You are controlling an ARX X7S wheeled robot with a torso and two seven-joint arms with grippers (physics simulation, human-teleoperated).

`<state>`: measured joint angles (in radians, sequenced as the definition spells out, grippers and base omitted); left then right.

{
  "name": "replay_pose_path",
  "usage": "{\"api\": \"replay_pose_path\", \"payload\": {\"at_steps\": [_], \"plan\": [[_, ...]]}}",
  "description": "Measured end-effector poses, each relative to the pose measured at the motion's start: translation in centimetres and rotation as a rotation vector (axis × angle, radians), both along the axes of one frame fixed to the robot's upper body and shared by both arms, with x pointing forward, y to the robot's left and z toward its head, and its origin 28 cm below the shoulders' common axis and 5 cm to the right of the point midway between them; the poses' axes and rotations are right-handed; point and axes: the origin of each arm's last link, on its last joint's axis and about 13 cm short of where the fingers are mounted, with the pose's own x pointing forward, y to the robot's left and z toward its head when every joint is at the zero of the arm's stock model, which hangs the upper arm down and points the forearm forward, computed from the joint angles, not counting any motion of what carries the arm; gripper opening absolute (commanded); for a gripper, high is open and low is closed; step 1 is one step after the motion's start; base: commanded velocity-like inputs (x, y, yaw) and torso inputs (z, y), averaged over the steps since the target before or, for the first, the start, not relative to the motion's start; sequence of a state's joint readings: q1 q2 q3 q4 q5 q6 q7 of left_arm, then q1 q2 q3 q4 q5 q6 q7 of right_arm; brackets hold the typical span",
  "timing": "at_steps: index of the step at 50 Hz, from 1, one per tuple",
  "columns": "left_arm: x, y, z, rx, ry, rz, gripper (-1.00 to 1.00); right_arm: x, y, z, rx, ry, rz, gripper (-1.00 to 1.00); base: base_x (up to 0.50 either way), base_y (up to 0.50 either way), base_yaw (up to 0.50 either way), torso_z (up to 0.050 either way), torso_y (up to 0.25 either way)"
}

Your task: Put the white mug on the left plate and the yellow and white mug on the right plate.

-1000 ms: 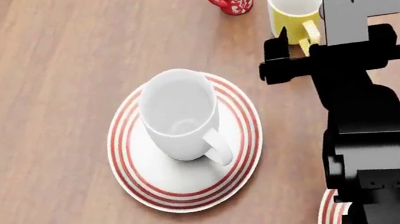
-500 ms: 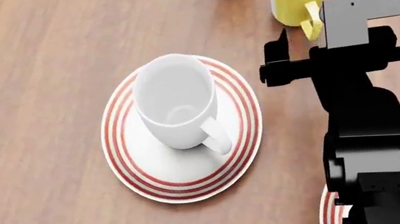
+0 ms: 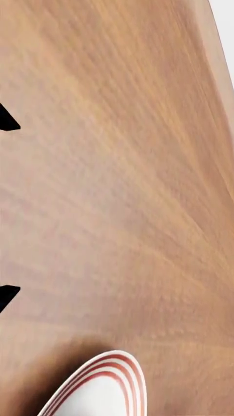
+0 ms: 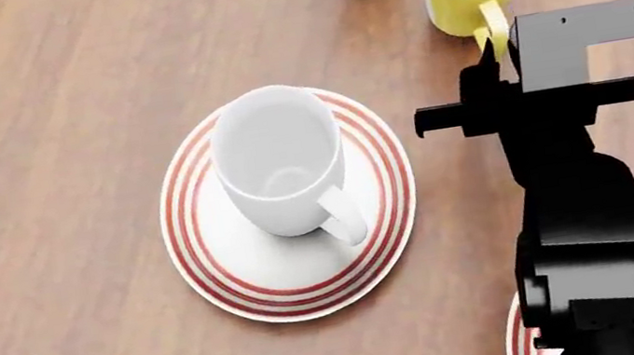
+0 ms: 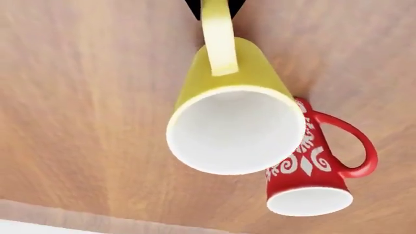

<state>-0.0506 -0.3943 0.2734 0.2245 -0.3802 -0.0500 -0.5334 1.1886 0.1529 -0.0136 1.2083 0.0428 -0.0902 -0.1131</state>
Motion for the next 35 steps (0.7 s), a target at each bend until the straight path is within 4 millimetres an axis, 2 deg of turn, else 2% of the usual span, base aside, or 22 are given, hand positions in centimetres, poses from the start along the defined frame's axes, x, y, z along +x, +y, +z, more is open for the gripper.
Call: {"api": "replay_pose_path", "payload": {"at_steps": [8, 18, 21, 35], "plan": [[0.0, 0.0, 0.0, -0.001, 0.000, 0.002, 1.00, -1.1, 0.2, 0.1, -0.007, -0.114, 0.033, -1.00, 0.00, 0.00, 0.00, 0.000, 0.000], [0.1, 0.1, 0.0, -0.001, -0.001, 0.003, 1.00, -3.5, 0.6, 0.4, -0.036, -0.246, 0.099, -1.00, 0.00, 0.00, 0.00, 0.000, 0.000], [0.1, 0.1, 0.0, -0.001, 0.000, 0.003, 1.00, -4.2, 0.7, 0.4, -0.040, -0.259, 0.104, -1.00, 0.00, 0.00, 0.00, 0.000, 0.000], [0.2, 0.1, 0.0, 0.001, 0.001, 0.004, 1.00, -4.2, 0.9, 0.5, -0.032, -0.187, 0.025, -1.00, 0.00, 0.00, 0.00, 0.000, 0.000]]}}
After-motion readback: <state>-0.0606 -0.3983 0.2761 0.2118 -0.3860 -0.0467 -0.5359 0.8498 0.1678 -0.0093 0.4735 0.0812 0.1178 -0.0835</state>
